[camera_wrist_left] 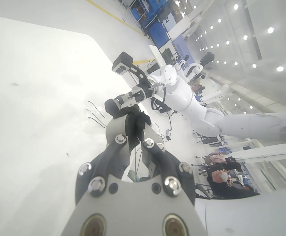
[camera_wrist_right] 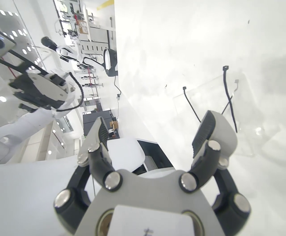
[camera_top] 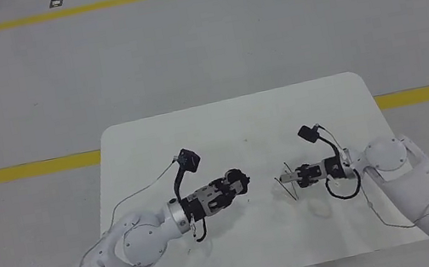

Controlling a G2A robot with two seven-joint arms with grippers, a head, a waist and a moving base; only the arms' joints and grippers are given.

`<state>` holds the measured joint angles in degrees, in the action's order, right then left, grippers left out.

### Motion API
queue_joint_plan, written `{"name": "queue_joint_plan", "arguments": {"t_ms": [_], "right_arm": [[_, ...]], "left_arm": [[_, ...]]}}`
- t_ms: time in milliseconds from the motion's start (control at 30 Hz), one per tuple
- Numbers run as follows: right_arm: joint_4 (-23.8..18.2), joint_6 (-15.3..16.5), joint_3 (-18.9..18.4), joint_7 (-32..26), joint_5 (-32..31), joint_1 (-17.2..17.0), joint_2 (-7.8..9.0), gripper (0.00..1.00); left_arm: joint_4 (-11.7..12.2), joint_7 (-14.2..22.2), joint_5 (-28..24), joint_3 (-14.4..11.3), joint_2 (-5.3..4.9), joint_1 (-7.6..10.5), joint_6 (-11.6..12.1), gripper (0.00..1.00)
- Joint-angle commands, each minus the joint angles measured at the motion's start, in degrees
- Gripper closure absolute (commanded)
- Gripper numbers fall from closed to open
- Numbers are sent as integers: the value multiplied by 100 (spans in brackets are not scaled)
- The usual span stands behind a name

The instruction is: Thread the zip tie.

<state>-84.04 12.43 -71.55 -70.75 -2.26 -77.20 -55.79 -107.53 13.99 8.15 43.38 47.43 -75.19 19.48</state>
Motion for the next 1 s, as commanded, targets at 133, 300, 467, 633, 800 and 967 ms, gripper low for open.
{"name": "queue_joint_plan", "arguments": {"t_ms": [133, 300, 467, 633, 800, 967], "right_arm": [[81, 172, 102, -274, -265, 162, 35, 0], [147, 422, 303, -646, -480, 389, 49, 0], [127, 488, 439, -780, -703, 536, 50, 0], [127, 488, 439, -780, -703, 536, 50, 0], [-47, 705, 497, -644, -864, 523, 64, 0], [-336, 705, 590, -759, -1147, 613, 105, 0]], "left_arm": [[2, -2, 4, 0, 1, 0, 0, 100], [2, -2, 4, 0, 1, 0, 0, 100], [2, -2, 4, 0, 1, 0, 0, 100], [2, -2, 4, 0, 1, 0, 0, 100], [2, -2, 4, 0, 1, 0, 0, 100], [2, -2, 4, 0, 1, 0, 0, 100]]}}
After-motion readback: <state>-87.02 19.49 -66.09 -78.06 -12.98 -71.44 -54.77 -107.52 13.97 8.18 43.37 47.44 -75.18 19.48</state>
